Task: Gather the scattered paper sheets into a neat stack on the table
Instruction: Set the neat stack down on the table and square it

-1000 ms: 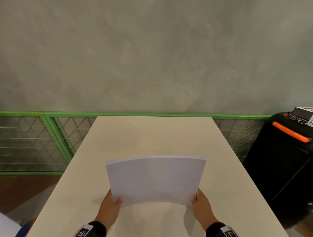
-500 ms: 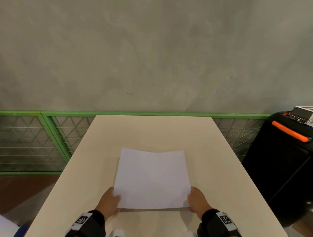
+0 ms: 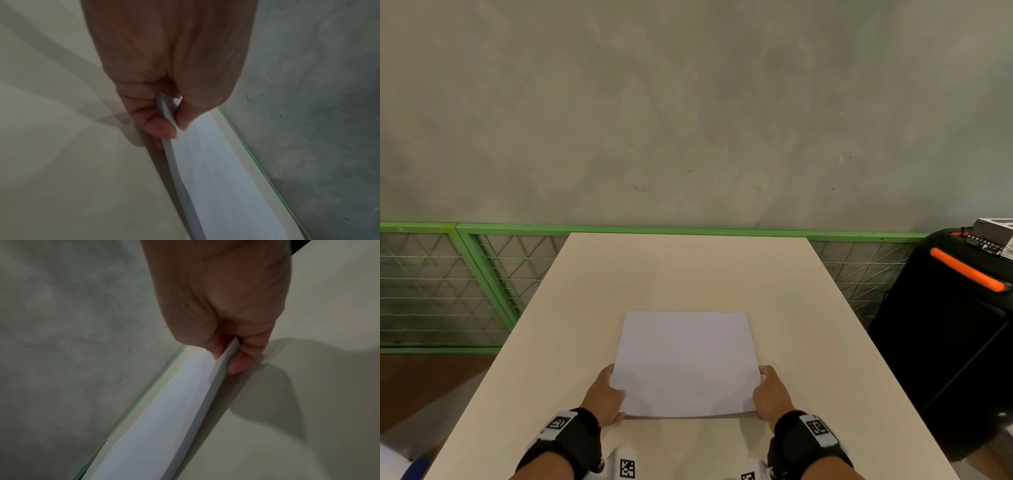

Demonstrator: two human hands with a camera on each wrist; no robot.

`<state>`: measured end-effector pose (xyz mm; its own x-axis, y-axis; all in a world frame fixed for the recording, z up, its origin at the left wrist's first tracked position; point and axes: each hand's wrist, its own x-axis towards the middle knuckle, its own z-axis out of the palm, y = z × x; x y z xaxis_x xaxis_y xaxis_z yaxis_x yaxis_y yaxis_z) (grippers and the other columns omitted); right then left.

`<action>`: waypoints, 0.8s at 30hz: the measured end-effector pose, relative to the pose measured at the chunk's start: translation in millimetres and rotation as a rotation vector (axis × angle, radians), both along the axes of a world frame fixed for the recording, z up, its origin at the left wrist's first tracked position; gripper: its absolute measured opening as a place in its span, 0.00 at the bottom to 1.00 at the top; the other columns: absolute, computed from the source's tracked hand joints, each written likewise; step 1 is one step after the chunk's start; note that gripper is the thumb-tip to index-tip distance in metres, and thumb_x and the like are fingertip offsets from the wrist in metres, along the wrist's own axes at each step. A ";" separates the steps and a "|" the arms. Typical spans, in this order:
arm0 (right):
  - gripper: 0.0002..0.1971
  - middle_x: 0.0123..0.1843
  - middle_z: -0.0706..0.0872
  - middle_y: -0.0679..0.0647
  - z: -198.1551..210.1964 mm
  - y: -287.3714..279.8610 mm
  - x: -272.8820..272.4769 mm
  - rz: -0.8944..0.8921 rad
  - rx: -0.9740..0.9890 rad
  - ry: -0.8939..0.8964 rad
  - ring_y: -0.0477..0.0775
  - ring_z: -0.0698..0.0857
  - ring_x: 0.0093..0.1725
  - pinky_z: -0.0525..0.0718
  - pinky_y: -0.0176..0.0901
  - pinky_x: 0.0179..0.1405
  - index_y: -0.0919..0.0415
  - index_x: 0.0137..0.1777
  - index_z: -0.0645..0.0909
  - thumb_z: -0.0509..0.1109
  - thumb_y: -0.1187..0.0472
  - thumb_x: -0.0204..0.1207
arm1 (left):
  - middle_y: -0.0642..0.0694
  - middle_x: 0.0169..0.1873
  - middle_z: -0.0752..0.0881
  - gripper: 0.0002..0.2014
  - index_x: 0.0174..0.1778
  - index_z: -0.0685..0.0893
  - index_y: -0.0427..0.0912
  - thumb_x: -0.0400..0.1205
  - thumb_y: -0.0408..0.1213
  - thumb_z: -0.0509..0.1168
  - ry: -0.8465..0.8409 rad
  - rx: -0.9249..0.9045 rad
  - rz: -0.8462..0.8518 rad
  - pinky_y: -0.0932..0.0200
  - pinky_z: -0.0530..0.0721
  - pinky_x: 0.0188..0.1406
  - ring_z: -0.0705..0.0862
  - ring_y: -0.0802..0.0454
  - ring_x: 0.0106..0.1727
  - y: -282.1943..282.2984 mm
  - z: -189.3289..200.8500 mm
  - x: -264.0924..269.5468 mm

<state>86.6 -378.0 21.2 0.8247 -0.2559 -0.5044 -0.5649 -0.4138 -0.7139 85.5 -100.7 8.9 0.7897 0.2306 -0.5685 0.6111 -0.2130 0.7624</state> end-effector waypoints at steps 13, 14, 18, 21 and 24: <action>0.27 0.61 0.79 0.64 -12.9 -2.1 6.8 0.018 -0.088 0.037 0.62 0.76 0.51 0.84 0.58 0.60 0.59 0.75 0.66 0.49 0.73 0.77 | 0.34 0.61 0.84 0.20 0.66 0.78 0.34 0.77 0.28 0.60 -0.045 0.387 -0.092 0.55 0.76 0.55 0.81 0.37 0.61 -5.4 -6.7 1.6; 0.27 0.66 0.78 0.66 -13.1 -2.3 7.0 0.025 -0.097 0.036 0.61 0.75 0.51 0.84 0.56 0.60 0.58 0.76 0.65 0.49 0.72 0.77 | 0.34 0.61 0.84 0.20 0.66 0.78 0.34 0.77 0.28 0.60 -0.042 0.386 -0.092 0.56 0.76 0.53 0.81 0.37 0.61 -5.9 -5.9 1.3; 0.27 0.71 0.75 0.67 -12.2 -2.0 8.2 0.039 -0.173 0.061 0.65 0.78 0.63 0.76 0.43 0.52 0.58 0.78 0.63 0.48 0.72 0.78 | 0.34 0.60 0.83 0.21 0.66 0.78 0.36 0.76 0.31 0.59 -0.023 0.409 -0.107 0.53 0.80 0.55 0.82 0.38 0.59 -2.7 -6.3 0.3; 0.28 0.71 0.72 0.67 -13.6 -0.5 7.3 0.032 -0.220 0.075 0.66 0.78 0.65 0.77 0.47 0.61 0.55 0.78 0.63 0.49 0.70 0.78 | 0.34 0.62 0.80 0.22 0.69 0.77 0.39 0.77 0.34 0.58 0.002 0.446 -0.124 0.51 0.81 0.57 0.81 0.38 0.59 -1.1 -7.4 -0.9; 0.27 0.70 0.71 0.66 -15.3 -0.3 5.6 0.047 -0.263 0.083 0.66 0.78 0.64 0.78 0.49 0.63 0.53 0.77 0.64 0.49 0.68 0.78 | 0.34 0.67 0.75 0.24 0.73 0.72 0.41 0.79 0.37 0.59 0.030 0.483 -0.151 0.51 0.77 0.60 0.79 0.37 0.64 -3.4 -3.5 -3.3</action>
<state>92.2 -378.4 5.9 0.7971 -0.3498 -0.4921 -0.5932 -0.6060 -0.5301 82.2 -104.1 5.3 0.8197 0.3572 -0.4476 0.5660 -0.6249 0.5377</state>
